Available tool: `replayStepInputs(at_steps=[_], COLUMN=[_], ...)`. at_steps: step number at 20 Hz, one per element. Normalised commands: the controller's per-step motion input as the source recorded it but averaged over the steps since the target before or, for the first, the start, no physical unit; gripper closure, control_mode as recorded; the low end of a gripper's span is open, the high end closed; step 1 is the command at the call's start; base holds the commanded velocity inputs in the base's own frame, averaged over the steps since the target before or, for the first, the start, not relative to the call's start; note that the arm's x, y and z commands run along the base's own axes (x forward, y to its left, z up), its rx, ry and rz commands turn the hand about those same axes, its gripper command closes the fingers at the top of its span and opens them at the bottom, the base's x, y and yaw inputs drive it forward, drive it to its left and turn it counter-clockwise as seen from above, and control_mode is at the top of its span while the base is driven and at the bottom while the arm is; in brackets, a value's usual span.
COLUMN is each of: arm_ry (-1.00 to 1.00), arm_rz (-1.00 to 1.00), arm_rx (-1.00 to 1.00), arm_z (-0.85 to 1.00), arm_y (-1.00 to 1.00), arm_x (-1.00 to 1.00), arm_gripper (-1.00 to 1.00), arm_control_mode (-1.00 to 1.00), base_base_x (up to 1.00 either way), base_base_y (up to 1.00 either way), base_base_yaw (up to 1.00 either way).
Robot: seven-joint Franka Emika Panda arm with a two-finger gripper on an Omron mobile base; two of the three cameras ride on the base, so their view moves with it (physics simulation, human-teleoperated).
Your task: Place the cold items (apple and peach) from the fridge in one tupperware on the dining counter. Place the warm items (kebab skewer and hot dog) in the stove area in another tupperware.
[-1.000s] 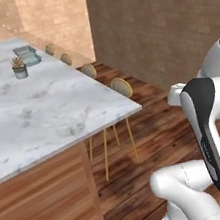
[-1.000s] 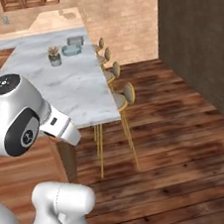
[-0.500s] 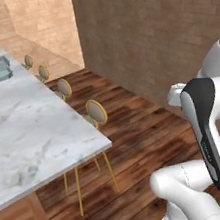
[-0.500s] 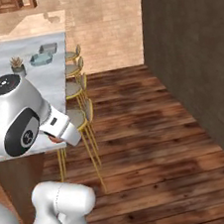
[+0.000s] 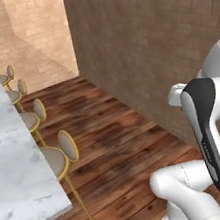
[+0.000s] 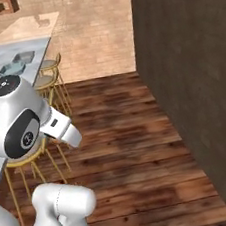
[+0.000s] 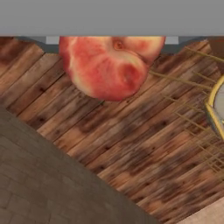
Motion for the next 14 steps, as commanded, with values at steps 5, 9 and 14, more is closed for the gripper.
replayStepInputs(at_steps=[5, 9, 14], arm_ry=[0.0, 0.0, 0.0], arm_rz=[0.0, 0.0, 0.0], arm_rx=[0.0, 0.0, 0.0], arm_z=[0.0, 0.0, 0.0], arm_y=[0.0, 0.0, 0.0], arm_x=[0.0, 0.0, 0.0], arm_gripper=[1.0, 1.0, 1.0], arm_control_mode=[1.0, 1.0, 1.0], base_base_x=[1.0, 1.0, 1.0], base_base_y=[-0.61, -0.58, -0.58], base_base_yaw=[0.27, 0.29, 0.3])
